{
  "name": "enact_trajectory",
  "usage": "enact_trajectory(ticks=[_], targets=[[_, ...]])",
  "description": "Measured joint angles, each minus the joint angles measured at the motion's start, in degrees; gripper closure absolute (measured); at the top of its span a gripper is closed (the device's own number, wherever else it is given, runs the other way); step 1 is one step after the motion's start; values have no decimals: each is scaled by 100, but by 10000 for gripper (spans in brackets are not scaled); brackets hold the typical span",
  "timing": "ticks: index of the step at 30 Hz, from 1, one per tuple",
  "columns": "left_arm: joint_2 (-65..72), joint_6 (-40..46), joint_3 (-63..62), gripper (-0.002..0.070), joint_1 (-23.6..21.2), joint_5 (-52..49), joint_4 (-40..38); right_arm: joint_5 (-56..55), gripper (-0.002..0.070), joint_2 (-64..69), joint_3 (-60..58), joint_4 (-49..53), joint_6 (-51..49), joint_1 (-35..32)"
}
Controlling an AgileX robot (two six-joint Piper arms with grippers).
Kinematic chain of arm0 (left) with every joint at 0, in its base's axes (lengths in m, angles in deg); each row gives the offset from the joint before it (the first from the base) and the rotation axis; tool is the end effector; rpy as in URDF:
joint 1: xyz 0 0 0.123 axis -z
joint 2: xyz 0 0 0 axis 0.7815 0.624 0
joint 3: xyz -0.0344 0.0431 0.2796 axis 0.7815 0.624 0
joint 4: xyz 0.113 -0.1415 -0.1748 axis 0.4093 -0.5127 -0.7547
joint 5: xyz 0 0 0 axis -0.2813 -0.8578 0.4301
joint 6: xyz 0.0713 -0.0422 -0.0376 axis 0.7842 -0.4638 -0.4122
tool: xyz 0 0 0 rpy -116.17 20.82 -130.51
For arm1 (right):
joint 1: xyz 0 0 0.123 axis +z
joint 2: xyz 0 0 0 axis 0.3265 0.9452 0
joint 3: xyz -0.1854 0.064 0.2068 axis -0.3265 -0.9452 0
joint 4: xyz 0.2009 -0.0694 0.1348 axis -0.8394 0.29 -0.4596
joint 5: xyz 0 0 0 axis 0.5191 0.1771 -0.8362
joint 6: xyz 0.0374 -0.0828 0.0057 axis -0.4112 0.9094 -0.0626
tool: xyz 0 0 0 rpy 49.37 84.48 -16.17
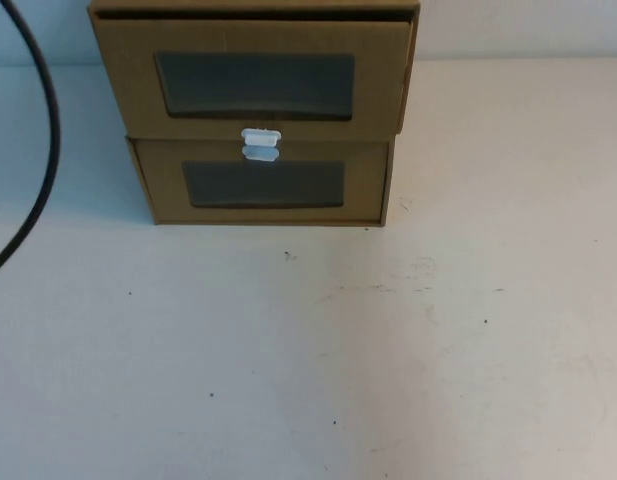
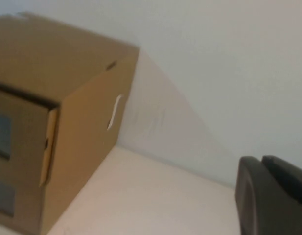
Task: Open the shoe box
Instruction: 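Pull the top drawer of the cardboard box fully open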
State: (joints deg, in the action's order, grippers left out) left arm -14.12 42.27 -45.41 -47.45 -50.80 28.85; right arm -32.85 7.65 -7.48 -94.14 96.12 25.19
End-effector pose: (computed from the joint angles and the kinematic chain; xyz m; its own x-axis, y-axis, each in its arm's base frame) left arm 0.2091 -0.0213 0.4318 -0.1961 -0.1241 -0.9727 0.1173 0.9819 -0.1489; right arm 0.1615 0.0284 0.4226 -0.0180 -0.2125 -0.9770 -0.2358 0.9505 -0.2024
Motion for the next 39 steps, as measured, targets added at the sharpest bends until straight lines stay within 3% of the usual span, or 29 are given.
enact_trajectory(ticks=[4,9,14,17,25,32,39], targets=[[655,751,-725,677,54,-320,-393,268,689,788,240,362,383,596],[1557,2215,-1783,677,263,-883,-1641,969,689,1929,1034,1554,315,1415],[2432,3337,-2770,677,311,-1574,-2952,1915,689,3040,1818,4599,-1010,2259],[2912,3499,-3358,677,311,-1871,-3410,2256,690,3507,1950,6321,-2137,2702],[4273,3537,-4818,677,311,-2743,-4002,2005,690,3940,1977,9558,-4452,4207],[5003,3537,-5084,677,311,-3150,-4058,2041,689,4604,1709,11032,-5998,5217],[5295,3537,-5084,677,311,-3547,-3848,2130,686,5676,1800,11763,-6810,5302]])
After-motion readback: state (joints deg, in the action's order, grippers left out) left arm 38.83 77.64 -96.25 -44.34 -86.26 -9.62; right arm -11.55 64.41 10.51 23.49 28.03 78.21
